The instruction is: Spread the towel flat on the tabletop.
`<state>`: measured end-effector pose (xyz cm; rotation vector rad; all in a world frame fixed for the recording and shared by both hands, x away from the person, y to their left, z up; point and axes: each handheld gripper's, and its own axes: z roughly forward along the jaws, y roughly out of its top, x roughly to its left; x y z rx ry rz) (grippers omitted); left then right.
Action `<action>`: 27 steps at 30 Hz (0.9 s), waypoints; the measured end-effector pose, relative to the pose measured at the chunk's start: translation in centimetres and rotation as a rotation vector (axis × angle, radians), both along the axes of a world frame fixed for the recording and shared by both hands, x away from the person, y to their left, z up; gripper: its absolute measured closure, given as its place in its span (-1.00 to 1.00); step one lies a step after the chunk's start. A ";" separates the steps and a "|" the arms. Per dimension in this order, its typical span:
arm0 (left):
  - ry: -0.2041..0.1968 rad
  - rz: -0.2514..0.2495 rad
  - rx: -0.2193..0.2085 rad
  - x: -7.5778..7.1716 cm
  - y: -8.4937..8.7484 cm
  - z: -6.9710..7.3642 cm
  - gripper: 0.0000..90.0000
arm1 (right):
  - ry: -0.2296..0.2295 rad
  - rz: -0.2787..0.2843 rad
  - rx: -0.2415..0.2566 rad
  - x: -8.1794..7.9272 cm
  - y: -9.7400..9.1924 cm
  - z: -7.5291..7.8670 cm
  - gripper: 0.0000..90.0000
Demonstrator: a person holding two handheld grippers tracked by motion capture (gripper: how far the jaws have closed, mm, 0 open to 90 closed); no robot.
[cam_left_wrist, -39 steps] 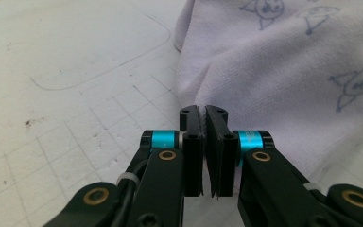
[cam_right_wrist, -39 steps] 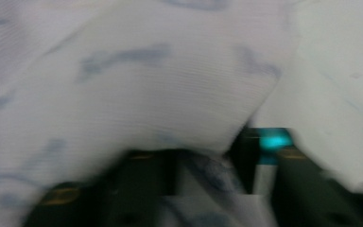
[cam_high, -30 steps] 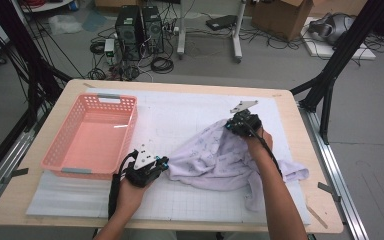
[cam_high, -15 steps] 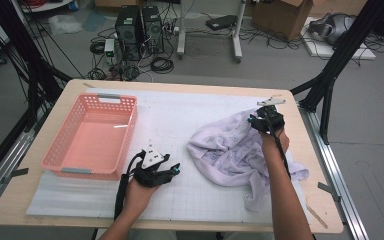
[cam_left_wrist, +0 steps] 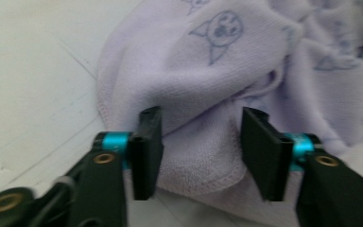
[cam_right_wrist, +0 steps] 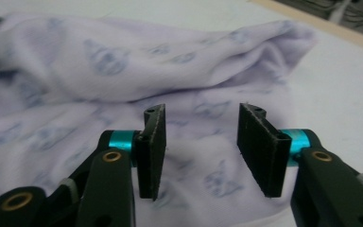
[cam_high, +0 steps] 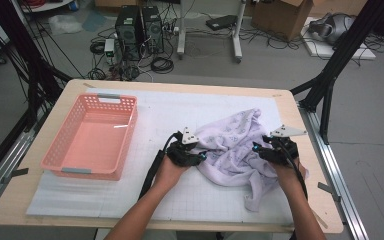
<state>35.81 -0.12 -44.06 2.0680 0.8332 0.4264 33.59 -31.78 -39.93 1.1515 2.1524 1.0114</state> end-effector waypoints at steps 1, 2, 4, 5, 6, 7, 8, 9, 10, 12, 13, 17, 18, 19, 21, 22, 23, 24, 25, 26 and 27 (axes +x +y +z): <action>0.001 0.018 0.007 0.3 0.1 -0.2 0.43 | 0.010 0.017 0.015 -0.3 0.1 -0.3 0.11; 0.001 0.022 0.013 0.5 0.3 -0.4 0.58 | 0.021 0.036 0.025 -0.6 0.4 -0.6 0.09; -0.001 0.043 0.005 1.0 0.8 -0.5 0.80 | 0.042 0.079 0.040 -1.1 1.2 -1.2 0.08; -0.011 0.064 0.005 1.2 1.0 -0.4 0.84 | 0.054 0.107 0.055 -1.3 1.6 -1.5 0.08; -0.023 0.084 -0.002 1.4 1.4 -0.2 0.86 | 0.064 0.140 0.063 -1.6 2.2 -1.8 0.08; -0.028 0.109 -0.023 1.7 1.9 0.0 0.86 | 0.071 0.171 0.068 -1.9 2.8 -2.0 0.09; -0.026 0.129 -0.027 2.1 2.4 0.3 0.86 | 0.088 0.209 0.079 -2.1 3.4 -2.3 0.10; -0.027 0.150 -0.033 2.4 2.8 0.5 0.86 | 0.104 0.245 0.075 -2.4 4.1 -2.6 0.11; -0.032 0.169 -0.029 2.8 3.3 0.8 0.86 | 0.117 0.275 0.063 -2.6 4.8 -2.9 0.12; -0.045 0.215 -0.031 3.4 4.1 1.3 0.87 | 0.155 0.323 0.031 -2.7 6.2 -3.5 0.30; -0.045 0.230 -0.031 3.7 4.5 1.4 0.87 | 0.166 0.342 0.006 -2.8 6.7 -3.8 0.49; -0.034 0.279 -0.022 4.7 6.1 1.6 0.86 | 0.202 0.394 0.004 -3.3 7.2 -3.9 0.87; -0.030 0.287 -0.023 4.9 6.5 1.6 0.86 | 0.212 0.413 0.004 -3.6 7.2 -3.9 0.87; -0.035 0.299 -0.030 5.0 6.8 1.6 0.86 | 0.219 0.441 0.009 -4.0 7.3 -3.8 0.88; -0.032 0.318 -0.031 5.2 7.5 1.6 0.86 | 0.230 0.496 0.011 -5.0 7.5 -3.8 0.88; -0.033 0.329 -0.030 5.3 7.7 1.6 0.86 | 0.240 0.523 0.012 -5.5 7.6 -3.7 0.88; -0.035 0.337 -0.030 5.3 7.8 1.6 0.86 | 0.249 0.557 0.014 -6.1 7.7 -3.7 0.88; -0.036 0.342 -0.036 5.3 7.9 1.5 0.86 | 0.268 0.595 0.031 -6.7 7.8 -3.7 0.88; -0.032 0.344 -0.033 5.3 7.9 1.5 0.85 | 0.282 0.634 0.040 -7.3 8.0 -3.8 0.88; -0.027 0.344 -0.038 5.3 7.8 1.5 0.80 | 0.283 0.655 0.038 -7.8 8.2 -3.8 0.85; -0.013 0.334 -0.056 5.2 7.7 1.4 0.64 | 0.276 0.657 0.032 -8.2 8.2 -3.7 0.75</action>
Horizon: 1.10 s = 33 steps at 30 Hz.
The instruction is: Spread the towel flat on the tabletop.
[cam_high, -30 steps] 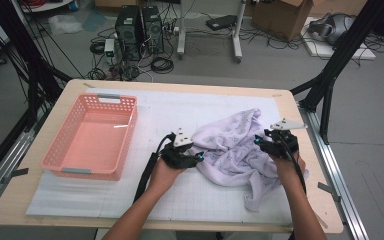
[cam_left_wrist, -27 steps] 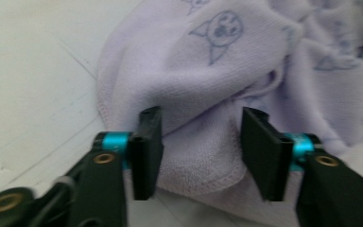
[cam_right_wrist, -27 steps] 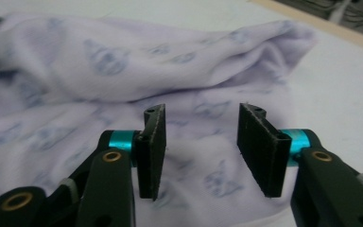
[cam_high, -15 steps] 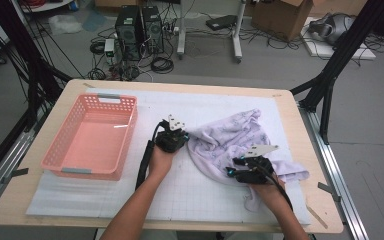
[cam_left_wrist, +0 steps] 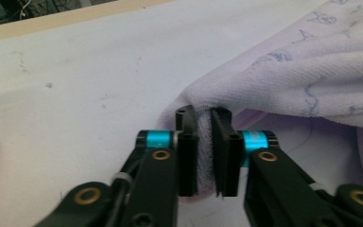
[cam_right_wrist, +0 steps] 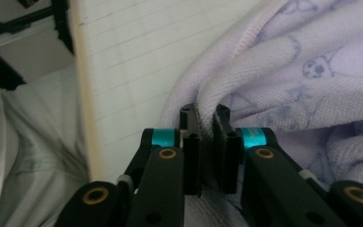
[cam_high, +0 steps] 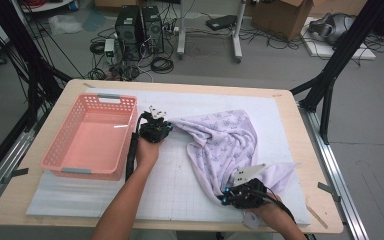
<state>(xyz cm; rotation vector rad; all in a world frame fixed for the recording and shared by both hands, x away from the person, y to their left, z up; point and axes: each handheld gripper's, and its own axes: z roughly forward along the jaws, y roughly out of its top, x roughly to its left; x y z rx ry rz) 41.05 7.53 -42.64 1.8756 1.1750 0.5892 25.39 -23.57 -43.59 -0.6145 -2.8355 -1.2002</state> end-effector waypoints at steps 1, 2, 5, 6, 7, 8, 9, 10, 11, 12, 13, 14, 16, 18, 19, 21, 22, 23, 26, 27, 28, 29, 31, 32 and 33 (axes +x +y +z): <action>0.010 -0.014 -0.018 -0.2 -0.2 0.0 0.47 | 0.002 -0.010 0.016 -0.1 -0.1 0.1 0.61; 0.006 -0.032 -0.032 -0.5 -0.4 0.1 0.29 | 0.004 -0.034 0.041 0.0 -0.4 0.4 0.45; -0.041 -0.081 -0.045 -2.0 -1.1 0.4 0.01 | -0.044 -0.125 0.154 0.9 -2.3 2.0 0.28; -0.043 -0.096 -0.054 -2.3 -1.2 0.5 -0.02 | -0.077 -0.187 0.189 1.4 -3.2 2.6 0.28; -0.042 -0.121 -0.070 -2.7 -1.3 0.7 -0.02 | -0.093 -0.226 0.201 1.7 -3.7 2.9 0.28; -0.021 -0.152 -0.082 -3.1 -1.4 0.8 -0.04 | -0.123 -0.275 0.195 2.1 -4.5 3.2 0.28; -0.012 -0.184 -0.092 -3.4 -1.6 1.0 -0.06 | -0.157 -0.340 0.177 2.5 -5.1 3.4 0.29; -0.024 -0.217 -0.092 -3.9 -1.8 1.0 -0.05 | -0.177 -0.405 0.161 2.9 -5.8 3.4 0.29; -0.042 -0.235 -0.099 -4.4 -2.0 1.0 0.02 | -0.200 -0.458 0.143 3.4 -6.4 3.4 0.29; -0.039 -0.248 -0.098 -4.8 -2.3 0.9 0.06 | -0.207 -0.513 0.130 3.8 -7.0 3.3 0.29; -0.019 -0.267 -0.092 -5.0 -2.7 0.6 0.04 | -0.203 -0.558 0.129 4.2 -7.4 3.1 0.28; 0.000 -0.285 -0.084 -5.2 -3.1 0.2 0.01 | -0.199 -0.590 0.118 4.6 -7.8 3.0 0.28; 0.027 -0.297 -0.067 -5.3 -3.9 -0.6 -0.03 | -0.197 -0.626 0.116 5.2 -8.2 2.8 0.28; 0.058 -0.306 -0.050 -5.3 -4.6 -1.3 -0.07 | -0.204 -0.640 0.118 5.4 -8.4 2.7 0.28; 0.074 -0.303 -0.048 -5.2 -4.9 -1.6 -0.12 | -0.203 -0.645 0.117 5.5 -8.4 2.8 0.28; 0.096 -0.312 -0.041 -5.3 -5.5 -2.1 -0.15 | -0.202 -0.648 0.112 5.4 -8.6 2.7 0.28; 0.096 -0.315 -0.035 -5.4 -6.0 -2.3 -0.16 | -0.202 -0.648 0.112 5.4 -8.6 2.7 0.28; 0.100 -0.323 -0.026 -5.5 -6.3 -2.5 -0.15 | -0.201 -0.652 0.113 5.4 -8.7 2.7 0.28; 0.062 -0.333 0.048 -6.1 -7.2 -2.4 -0.09 | -0.201 -0.659 0.116 5.4 -8.9 2.7 0.28; 0.053 -0.347 0.055 -6.3 -7.3 -2.4 -0.01 | -0.200 -0.660 0.116 5.4 -8.9 2.7 0.28; 0.043 -0.359 0.056 -6.4 -7.3 -2.4 0.18 | -0.202 -0.657 0.117 5.5 -8.9 2.7 0.27; 0.034 -0.371 0.060 -6.6 -7.4 -2.4 0.38 | -0.199 -0.658 0.117 5.5 -8.8 2.7 0.27; 0.042 -0.360 0.066 -6.7 -7.2 -2.2 0.82 | -0.195 -0.657 0.112 5.5 -8.8 2.6 0.26; 0.051 -0.349 0.068 -6.6 -6.8 -2.1 0.85 | -0.196 -0.658 0.111 5.6 -8.7 2.6 0.26; 0.055 -0.316 0.058 -6.4 -6.3 -2.0 0.86 | -0.198 -0.654 0.108 5.6 -8.7 2.6 0.26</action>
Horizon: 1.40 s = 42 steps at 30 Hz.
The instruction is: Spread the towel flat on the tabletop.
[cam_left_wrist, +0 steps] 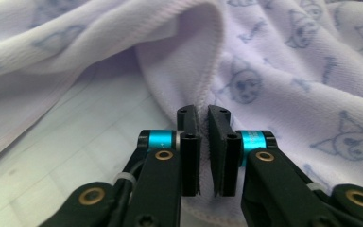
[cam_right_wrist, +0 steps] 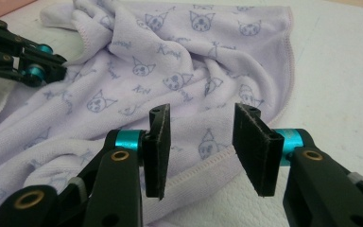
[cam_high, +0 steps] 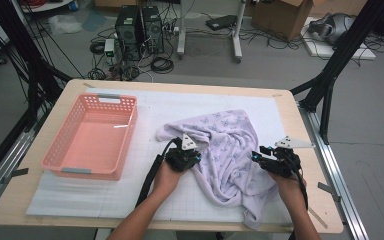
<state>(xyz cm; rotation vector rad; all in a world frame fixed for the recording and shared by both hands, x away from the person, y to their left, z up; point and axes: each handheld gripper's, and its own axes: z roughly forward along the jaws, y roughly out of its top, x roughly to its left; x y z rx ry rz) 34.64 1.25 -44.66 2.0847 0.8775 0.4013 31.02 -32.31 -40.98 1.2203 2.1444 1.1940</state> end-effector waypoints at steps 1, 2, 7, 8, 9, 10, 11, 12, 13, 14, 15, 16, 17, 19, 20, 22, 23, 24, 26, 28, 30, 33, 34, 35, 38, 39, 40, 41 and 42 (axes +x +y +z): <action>-0.003 0.032 0.000 0.3 0.8 0.1 0.86 | 0.003 0.000 0.002 0.0 0.0 0.0 0.26; -0.011 0.079 -0.014 0.6 1.8 0.3 0.87 | 0.004 -0.001 0.003 0.0 0.0 0.1 0.26; -0.064 0.274 -0.069 1.6 6.7 0.9 0.87 | 0.004 -0.011 0.001 0.3 -0.1 0.3 0.25; -0.069 0.292 -0.070 1.6 7.3 0.9 0.87 | 0.008 -0.013 0.002 0.4 -0.1 0.3 0.25; -0.067 0.302 -0.080 1.7 7.9 0.9 0.87 | 0.009 -0.016 0.002 0.6 -0.1 0.4 0.24; -0.063 0.298 -0.089 1.7 8.1 0.8 0.86 | 0.009 -0.017 0.001 0.8 0.0 0.4 0.23; -0.062 0.286 -0.103 1.6 8.3 0.8 0.84 | 0.011 -0.020 -0.003 0.9 0.0 0.4 0.23; -0.069 0.279 -0.118 1.4 8.3 0.9 0.77 | 0.016 -0.020 -0.008 1.1 0.1 0.4 0.22; -0.071 0.274 -0.139 1.1 8.3 0.9 0.63 | 0.018 -0.024 -0.014 1.3 0.2 0.4 0.20; -0.058 0.261 -0.169 0.9 8.3 0.8 0.44 | 0.024 -0.027 -0.019 1.6 0.3 0.4 0.18; -0.038 0.250 -0.187 0.7 8.3 0.7 0.29 | 0.034 -0.036 -0.024 1.8 0.4 0.3 0.15; -0.028 0.245 -0.191 0.4 8.2 0.6 0.15 | 0.042 -0.043 -0.035 2.1 0.5 0.2 0.12; -0.009 0.238 -0.185 0.1 8.1 0.5 0.05 | 0.053 -0.047 -0.048 2.4 0.6 0.1 0.11; 0.024 0.216 -0.195 -0.3 7.9 0.3 -0.02 | 0.096 -0.058 -0.090 3.2 1.2 -0.5 0.07; 0.027 0.204 -0.194 -0.6 7.8 0.4 -0.05 | 0.121 -0.055 -0.106 3.5 1.5 -0.9 0.05; 0.019 0.187 -0.217 -1.1 7.6 0.6 -0.04 | 0.158 -0.032 -0.140 4.2 2.4 -1.6 0.03; 0.017 0.180 -0.219 -1.1 7.5 0.7 -0.03 | 0.181 -0.020 -0.172 4.5 2.9 -1.9 0.05; 0.016 0.171 -0.224 -1.2 7.5 0.7 -0.03 | 0.188 -0.018 -0.204 4.7 3.3 -2.2 0.09; 0.007 0.152 -0.226 -1.3 7.4 0.7 -0.03 | 0.182 0.000 -0.233 5.2 3.6 -2.5 0.25; -0.003 0.127 -0.228 -1.4 7.3 0.7 -0.03 | 0.188 0.053 -0.227 5.5 3.6 -2.4 0.65; -0.020 0.103 -0.227 -1.6 7.1 0.6 -0.03 | 0.157 0.100 -0.269 5.7 3.8 -2.4 0.92; -0.024 0.070 -0.223 -1.9 6.7 0.4 -0.02 | 0.138 0.114 -0.244 6.5 3.5 -2.4 0.94; -0.019 0.062 -0.222 -1.9 6.5 0.3 -0.02 | 0.122 0.097 -0.224 6.9 3.1 -2.4 0.95; -0.019 0.055 -0.218 -2.0 6.3 0.3 -0.01 | 0.103 0.072 -0.204 7.3 2.7 -2.4 0.95; -0.013 0.039 -0.207 -2.3 5.8 0.2 0.02 | 0.041 -0.008 -0.219 8.7 1.4 -2.1 0.95; -0.008 0.032 -0.211 -2.3 5.6 0.2 0.03 | 0.016 -0.048 -0.239 9.1 1.1 -1.9 0.95; -0.003 0.020 -0.206 -2.4 5.4 0.2 0.06 | -0.018 -0.093 -0.251 9.4 0.6 -1.7 0.95; 0.003 0.007 -0.205 -2.5 5.2 0.2 0.12 | -0.041 -0.145 -0.249 9.7 0.2 -1.6 0.95; 0.009 -0.004 -0.206 -2.6 5.0 0.1 0.15 | -0.066 -0.202 -0.259 9.9 -0.3 -1.4 0.95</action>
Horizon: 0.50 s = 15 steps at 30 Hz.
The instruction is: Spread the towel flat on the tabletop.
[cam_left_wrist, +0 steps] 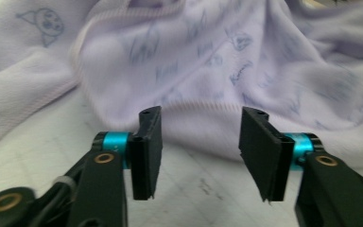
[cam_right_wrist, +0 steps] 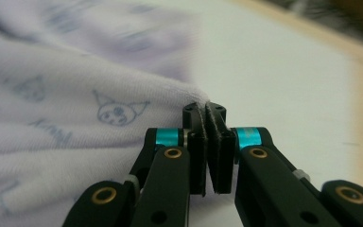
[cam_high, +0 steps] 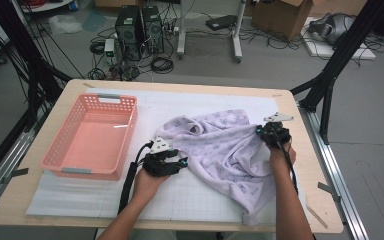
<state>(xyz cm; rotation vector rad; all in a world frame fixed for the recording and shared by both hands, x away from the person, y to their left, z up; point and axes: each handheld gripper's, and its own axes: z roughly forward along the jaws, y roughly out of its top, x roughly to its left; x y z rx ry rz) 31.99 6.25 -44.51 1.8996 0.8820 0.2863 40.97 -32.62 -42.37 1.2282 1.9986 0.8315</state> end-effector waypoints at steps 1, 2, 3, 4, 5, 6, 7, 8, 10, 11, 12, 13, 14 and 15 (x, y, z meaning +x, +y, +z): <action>0.006 -0.013 0.001 -0.1 -0.2 0.0 0.15 | -0.022 -0.060 0.000 0.2 -0.5 0.2 0.95; 0.012 -0.027 0.003 -0.3 -0.4 0.0 0.17 | -0.034 -0.112 0.015 0.2 -1.0 0.3 0.94; 0.015 -0.040 0.002 -0.4 -0.7 0.0 0.19 | -0.041 -0.144 0.042 0.3 -1.5 0.4 0.94; 0.022 -0.054 0.000 -0.5 -1.1 0.0 0.19 | -0.026 -0.160 0.076 0.4 -1.8 0.5 0.88; 0.027 -0.072 0.010 -0.6 -1.5 -0.1 0.20 | -0.013 -0.154 0.100 0.4 -2.0 0.5 0.78; 0.031 -0.080 0.020 -0.7 -1.8 -0.2 0.20 | -0.010 -0.146 0.092 0.2 -2.0 0.6 0.67; 0.042 -0.091 0.024 -0.7 -2.2 -0.4 0.20 | -0.009 -0.136 0.098 0.1 -1.9 0.8 0.59; 0.047 -0.102 0.032 -0.8 -2.6 -0.5 0.18 | -0.017 -0.116 0.109 -0.2 -1.9 1.0 0.53; 0.056 -0.113 0.037 -0.9 -3.4 -0.5 0.13 | -0.036 -0.084 0.121 -1.0 -1.8 1.7 0.46; 0.055 -0.107 0.018 -0.9 -3.9 -0.4 0.09 | -0.046 -0.067 0.123 -1.5 -1.7 2.1 0.45; 0.051 -0.105 0.008 -0.9 -4.1 -0.3 0.06 | -0.051 -0.042 0.128 -2.0 -1.7 2.5 0.43; 0.043 -0.103 0.001 -0.9 -4.4 -0.1 0.06 | -0.053 -0.029 0.127 -2.4 -1.6 2.7 0.43; 0.038 -0.103 -0.006 -0.8 -4.7 0.2 0.06 | -0.059 -0.011 0.132 -3.0 -1.6 3.0 0.43; 0.037 -0.104 -0.009 -0.8 -5.0 0.3 0.05 | -0.065 0.010 0.132 -3.6 -1.5 3.3 0.42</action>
